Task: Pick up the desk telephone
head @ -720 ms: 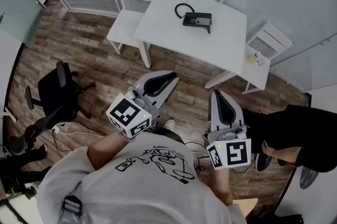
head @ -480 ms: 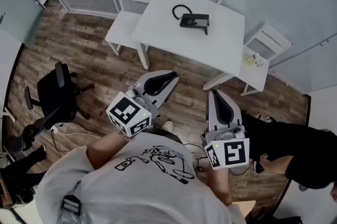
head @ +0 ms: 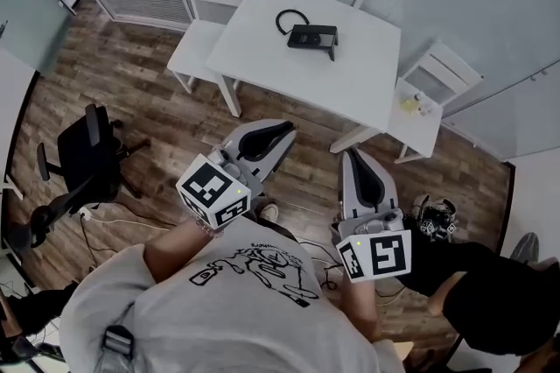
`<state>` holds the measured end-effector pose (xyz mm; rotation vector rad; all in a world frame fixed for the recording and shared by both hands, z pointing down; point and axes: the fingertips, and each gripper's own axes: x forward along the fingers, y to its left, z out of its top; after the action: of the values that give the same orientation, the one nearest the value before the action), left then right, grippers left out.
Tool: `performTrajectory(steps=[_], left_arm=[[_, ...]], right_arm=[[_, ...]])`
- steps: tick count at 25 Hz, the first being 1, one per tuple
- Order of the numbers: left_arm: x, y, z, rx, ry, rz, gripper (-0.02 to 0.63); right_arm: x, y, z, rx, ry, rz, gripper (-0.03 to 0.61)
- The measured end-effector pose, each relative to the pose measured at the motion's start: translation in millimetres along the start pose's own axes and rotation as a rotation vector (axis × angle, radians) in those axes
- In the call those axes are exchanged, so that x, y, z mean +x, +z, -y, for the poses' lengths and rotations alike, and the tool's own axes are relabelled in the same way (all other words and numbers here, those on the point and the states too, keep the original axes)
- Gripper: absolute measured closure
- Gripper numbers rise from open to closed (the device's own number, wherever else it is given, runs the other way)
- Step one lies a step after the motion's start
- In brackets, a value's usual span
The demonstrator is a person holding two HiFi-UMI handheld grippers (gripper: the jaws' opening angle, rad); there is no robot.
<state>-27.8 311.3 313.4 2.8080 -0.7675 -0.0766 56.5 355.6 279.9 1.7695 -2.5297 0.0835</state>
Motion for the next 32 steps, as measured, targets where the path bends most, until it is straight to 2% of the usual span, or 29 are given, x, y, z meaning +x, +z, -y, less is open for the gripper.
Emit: performTrajectory(steps=[7,13,22,32], left_arm=[[25.0,-0.8,-20.0,-0.02,0.015,-0.007,0.588],[41.8,-0.6,-55.8,-0.021,0.02,-0.009,0.588],[59.0,25.9,-141.7,-0.016,0.024,0.011,0.588],[60.7,42.6,-225.7,-0.023,0.003,0.013,0.588]], right_arm=[[24.6,-5.2,20.5,0.025,0.026,-0.005,0.569],[63.7,-12.8,32.8,0.026,0.03,-0.026,0.569],[158.0,-0.2,32.8,0.002,0.039,-0.036,0.569],[243.8,6.6,22.6,-0.015,0.001,-0.05,0.569]])
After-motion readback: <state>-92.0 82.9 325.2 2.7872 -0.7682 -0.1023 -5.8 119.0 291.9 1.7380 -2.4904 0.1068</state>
